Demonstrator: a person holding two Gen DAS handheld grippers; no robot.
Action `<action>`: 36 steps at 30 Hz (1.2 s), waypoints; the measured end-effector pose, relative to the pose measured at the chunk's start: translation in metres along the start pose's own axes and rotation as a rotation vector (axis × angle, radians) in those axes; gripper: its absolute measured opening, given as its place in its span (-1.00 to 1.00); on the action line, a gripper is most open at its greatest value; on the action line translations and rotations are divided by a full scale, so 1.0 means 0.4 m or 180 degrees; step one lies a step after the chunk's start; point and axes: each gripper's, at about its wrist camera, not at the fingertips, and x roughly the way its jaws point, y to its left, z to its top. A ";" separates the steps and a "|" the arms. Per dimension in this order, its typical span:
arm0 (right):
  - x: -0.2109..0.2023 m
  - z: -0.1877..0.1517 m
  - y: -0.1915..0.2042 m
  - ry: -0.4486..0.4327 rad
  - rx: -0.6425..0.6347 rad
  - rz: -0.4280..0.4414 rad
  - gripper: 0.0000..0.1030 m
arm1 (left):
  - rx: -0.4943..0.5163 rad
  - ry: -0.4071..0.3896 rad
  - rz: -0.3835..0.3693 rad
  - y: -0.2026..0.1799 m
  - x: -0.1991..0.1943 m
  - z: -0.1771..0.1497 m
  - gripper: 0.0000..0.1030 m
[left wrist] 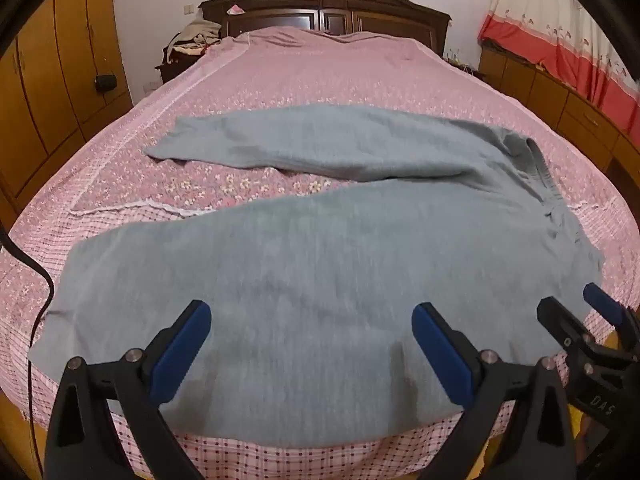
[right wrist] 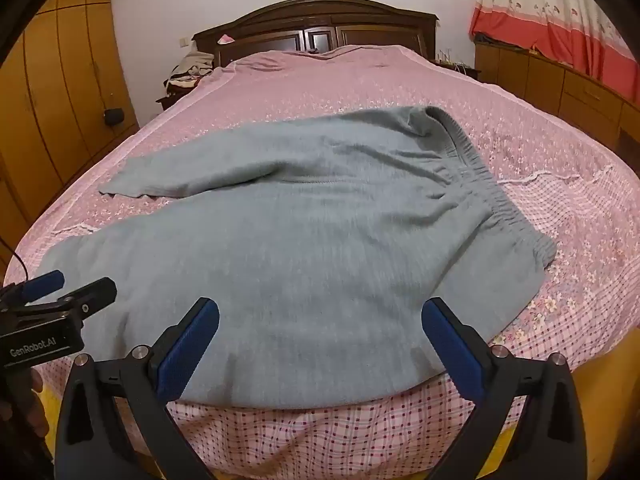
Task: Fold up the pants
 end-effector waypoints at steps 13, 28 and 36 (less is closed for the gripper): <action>0.012 -0.005 0.003 0.0098 -0.0007 -0.0109 1.00 | -0.0041 0.0012 -0.0018 0.013 0.013 -0.015 0.99; 0.024 -0.006 0.013 0.0153 -0.0039 -0.0112 1.00 | -0.0024 0.0046 0.0001 0.014 0.024 -0.015 0.99; 0.023 -0.008 0.013 0.0159 -0.0023 -0.0115 1.00 | -0.0028 0.0067 0.0004 0.014 0.026 -0.015 0.99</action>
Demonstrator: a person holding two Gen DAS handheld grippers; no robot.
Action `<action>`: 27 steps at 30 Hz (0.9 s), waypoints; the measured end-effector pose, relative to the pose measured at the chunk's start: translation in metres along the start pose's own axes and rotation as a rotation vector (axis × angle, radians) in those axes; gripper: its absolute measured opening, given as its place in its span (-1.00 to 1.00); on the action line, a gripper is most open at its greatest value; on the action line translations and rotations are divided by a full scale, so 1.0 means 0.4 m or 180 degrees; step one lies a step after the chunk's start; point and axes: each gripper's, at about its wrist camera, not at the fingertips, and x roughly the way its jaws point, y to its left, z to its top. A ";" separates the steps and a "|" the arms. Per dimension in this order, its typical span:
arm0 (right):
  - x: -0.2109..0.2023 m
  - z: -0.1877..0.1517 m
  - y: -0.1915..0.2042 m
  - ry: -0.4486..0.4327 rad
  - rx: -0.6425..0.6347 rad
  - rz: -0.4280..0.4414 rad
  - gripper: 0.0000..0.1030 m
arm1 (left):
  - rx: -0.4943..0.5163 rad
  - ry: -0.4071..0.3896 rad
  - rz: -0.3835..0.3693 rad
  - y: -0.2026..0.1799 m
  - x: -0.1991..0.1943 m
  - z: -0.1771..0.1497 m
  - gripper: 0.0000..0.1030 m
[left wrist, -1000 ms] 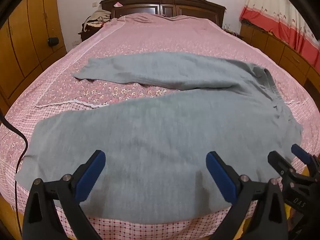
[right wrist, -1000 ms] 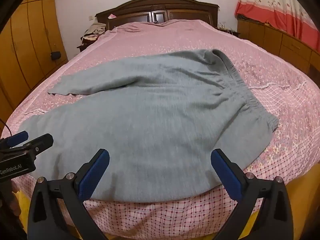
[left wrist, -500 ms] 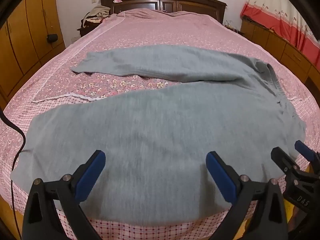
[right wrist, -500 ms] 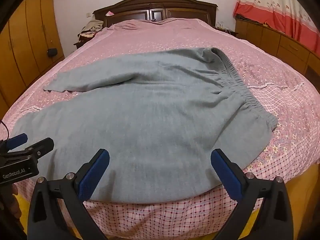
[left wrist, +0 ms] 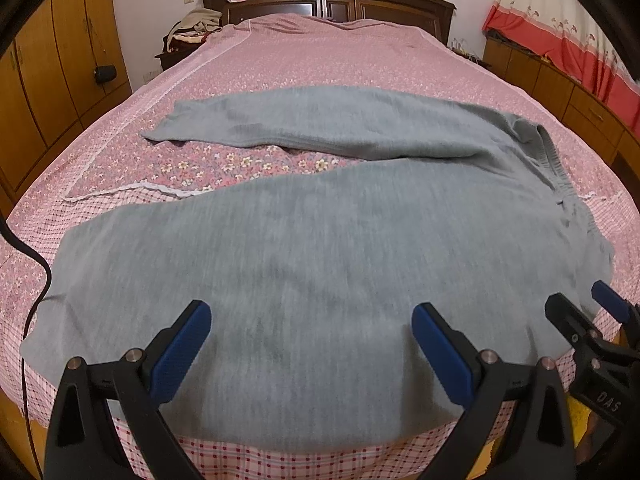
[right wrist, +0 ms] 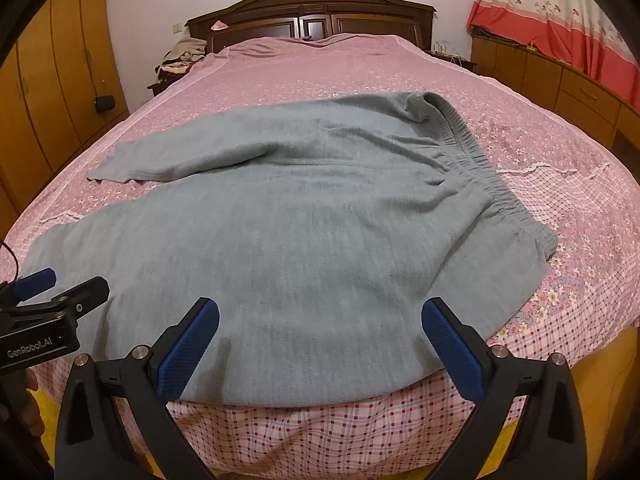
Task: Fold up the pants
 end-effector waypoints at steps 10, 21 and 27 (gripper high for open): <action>-0.002 -0.001 0.002 0.0005 -0.0006 0.0015 1.00 | -0.0002 0.0018 0.0004 0.000 0.001 -0.001 0.99; 0.004 -0.002 -0.003 0.0035 0.0012 0.0009 1.00 | 0.0011 0.0030 0.0026 -0.004 0.004 -0.001 0.99; 0.009 -0.003 -0.007 0.0062 0.0028 0.0010 1.00 | 0.0021 0.0037 0.0033 -0.005 0.008 -0.003 0.99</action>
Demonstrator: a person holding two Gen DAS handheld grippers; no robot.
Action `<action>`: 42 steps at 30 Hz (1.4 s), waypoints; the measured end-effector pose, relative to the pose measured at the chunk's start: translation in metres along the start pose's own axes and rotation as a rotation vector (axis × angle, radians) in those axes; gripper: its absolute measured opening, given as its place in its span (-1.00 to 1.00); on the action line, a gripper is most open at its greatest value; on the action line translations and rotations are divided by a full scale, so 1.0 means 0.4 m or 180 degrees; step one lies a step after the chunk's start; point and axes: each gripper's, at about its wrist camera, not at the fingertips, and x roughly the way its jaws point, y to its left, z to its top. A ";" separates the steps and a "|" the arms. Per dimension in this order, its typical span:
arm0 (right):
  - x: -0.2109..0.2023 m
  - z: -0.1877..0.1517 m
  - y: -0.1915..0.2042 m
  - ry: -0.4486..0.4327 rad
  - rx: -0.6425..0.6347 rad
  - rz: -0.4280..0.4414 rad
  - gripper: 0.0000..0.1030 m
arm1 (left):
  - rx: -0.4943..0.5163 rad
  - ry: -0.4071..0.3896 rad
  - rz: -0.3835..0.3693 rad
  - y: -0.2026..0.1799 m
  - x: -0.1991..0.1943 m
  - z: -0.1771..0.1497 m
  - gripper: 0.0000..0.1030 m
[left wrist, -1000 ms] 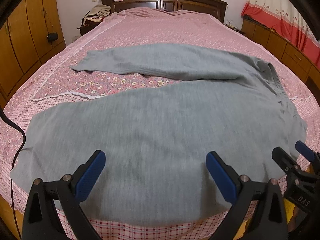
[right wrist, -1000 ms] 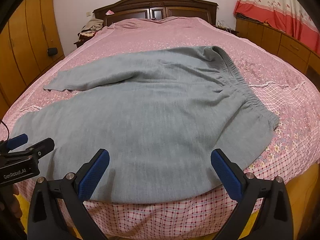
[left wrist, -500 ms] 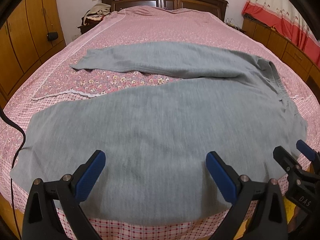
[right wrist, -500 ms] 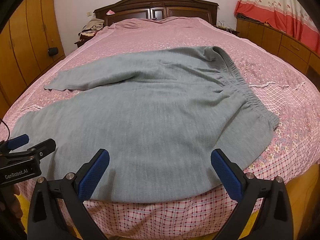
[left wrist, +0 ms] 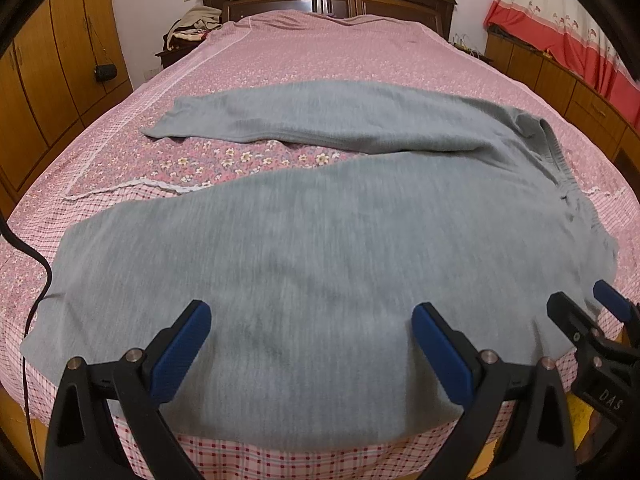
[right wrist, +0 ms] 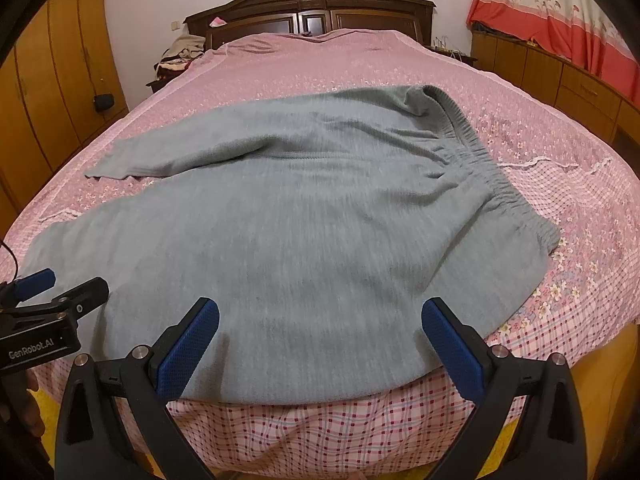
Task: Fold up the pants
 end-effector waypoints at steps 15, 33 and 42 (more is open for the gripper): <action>0.001 -0.002 -0.002 0.0006 0.0007 -0.0002 1.00 | 0.0002 0.0009 0.0018 0.003 0.000 -0.002 0.99; 0.000 -0.002 0.002 0.0031 -0.0014 0.0021 1.00 | 0.0041 0.0013 0.0076 0.000 -0.011 0.009 0.99; 0.000 0.051 -0.011 0.0018 -0.0109 0.0009 1.00 | 0.0125 -0.0059 0.0208 0.031 -0.024 0.091 0.99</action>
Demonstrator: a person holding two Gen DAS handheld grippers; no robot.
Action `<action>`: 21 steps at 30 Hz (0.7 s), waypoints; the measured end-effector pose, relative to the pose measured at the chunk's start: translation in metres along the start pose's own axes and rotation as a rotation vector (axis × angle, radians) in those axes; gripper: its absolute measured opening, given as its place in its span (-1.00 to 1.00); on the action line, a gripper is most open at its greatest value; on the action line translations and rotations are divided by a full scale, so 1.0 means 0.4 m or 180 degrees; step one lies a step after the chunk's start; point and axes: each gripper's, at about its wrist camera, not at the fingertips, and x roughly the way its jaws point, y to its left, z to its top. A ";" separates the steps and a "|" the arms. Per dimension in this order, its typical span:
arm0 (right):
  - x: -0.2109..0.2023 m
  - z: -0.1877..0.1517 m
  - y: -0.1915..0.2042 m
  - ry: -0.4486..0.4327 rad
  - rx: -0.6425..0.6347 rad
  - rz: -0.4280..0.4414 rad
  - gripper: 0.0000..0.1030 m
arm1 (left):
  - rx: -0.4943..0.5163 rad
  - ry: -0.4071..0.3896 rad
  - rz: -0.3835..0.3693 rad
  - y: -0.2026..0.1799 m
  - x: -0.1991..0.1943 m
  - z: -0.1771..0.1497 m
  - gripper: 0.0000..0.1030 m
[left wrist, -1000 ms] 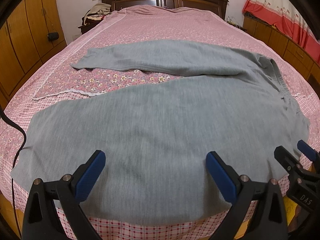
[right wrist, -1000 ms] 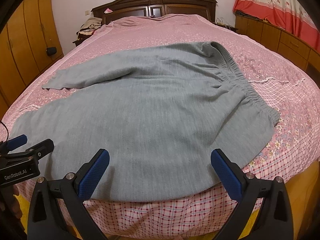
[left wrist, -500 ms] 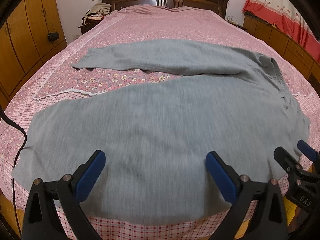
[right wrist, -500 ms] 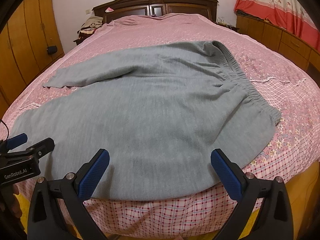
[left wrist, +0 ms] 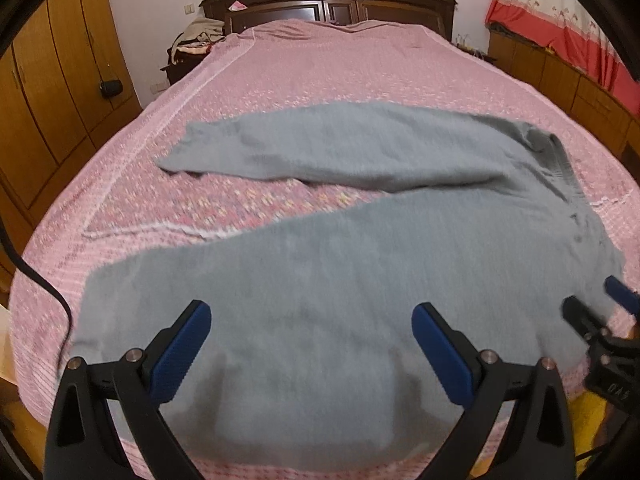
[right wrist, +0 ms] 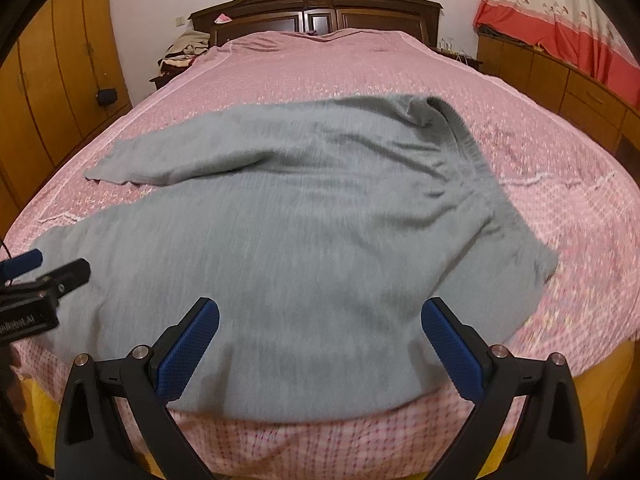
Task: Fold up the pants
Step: 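Lower both grippers onto the pants and close on the fabric edges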
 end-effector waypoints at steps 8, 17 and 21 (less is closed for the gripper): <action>0.023 0.085 -0.045 -0.0001 -0.0094 -0.0076 1.00 | 0.0134 0.0068 0.0101 0.040 0.041 0.109 0.99; 0.058 0.212 -0.106 -0.0081 -0.0200 -0.0250 1.00 | 0.0124 0.0058 0.0014 0.095 0.112 0.248 0.99; 0.098 0.267 -0.148 0.0023 -0.0130 -0.0156 1.00 | 0.0131 0.0040 -0.0100 0.111 0.145 0.316 0.99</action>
